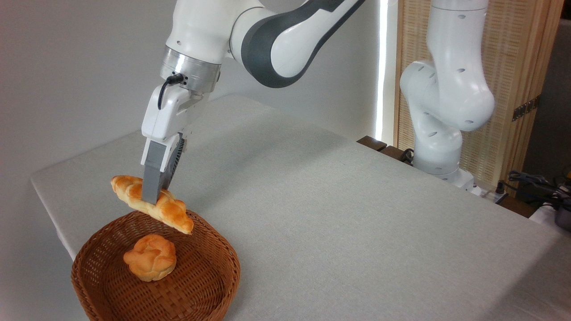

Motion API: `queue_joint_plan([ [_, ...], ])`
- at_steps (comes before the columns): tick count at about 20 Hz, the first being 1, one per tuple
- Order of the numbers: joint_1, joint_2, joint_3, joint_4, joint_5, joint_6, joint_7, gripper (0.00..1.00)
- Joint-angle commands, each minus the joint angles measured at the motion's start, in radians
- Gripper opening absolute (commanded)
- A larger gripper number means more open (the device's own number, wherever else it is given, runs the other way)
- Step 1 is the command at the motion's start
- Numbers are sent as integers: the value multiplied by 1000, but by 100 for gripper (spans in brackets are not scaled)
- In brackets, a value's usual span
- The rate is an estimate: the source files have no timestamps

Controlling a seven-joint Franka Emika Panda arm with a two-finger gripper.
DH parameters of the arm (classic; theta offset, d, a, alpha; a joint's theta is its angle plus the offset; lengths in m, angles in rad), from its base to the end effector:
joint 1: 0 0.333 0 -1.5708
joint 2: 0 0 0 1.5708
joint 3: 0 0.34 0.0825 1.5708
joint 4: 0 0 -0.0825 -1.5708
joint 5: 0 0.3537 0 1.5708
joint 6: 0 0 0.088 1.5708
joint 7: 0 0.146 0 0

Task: Put bread into the basket
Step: 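Carry the braided roll over the woven basket, then lower the roll into the basket beside the bun and open the gripper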

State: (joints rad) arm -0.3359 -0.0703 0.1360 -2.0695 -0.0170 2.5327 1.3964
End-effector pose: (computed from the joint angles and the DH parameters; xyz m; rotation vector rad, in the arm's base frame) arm 0.5536 -0.1107 0.5247 -1.9600 1.9835 -0.6470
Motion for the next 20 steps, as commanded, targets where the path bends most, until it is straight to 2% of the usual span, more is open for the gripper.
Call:
queue_joint_plan([
  [1,-5,20,7,2,0,11,4,100],
  [20,-6,20,7,-1,-1,-9,-11,100],
])
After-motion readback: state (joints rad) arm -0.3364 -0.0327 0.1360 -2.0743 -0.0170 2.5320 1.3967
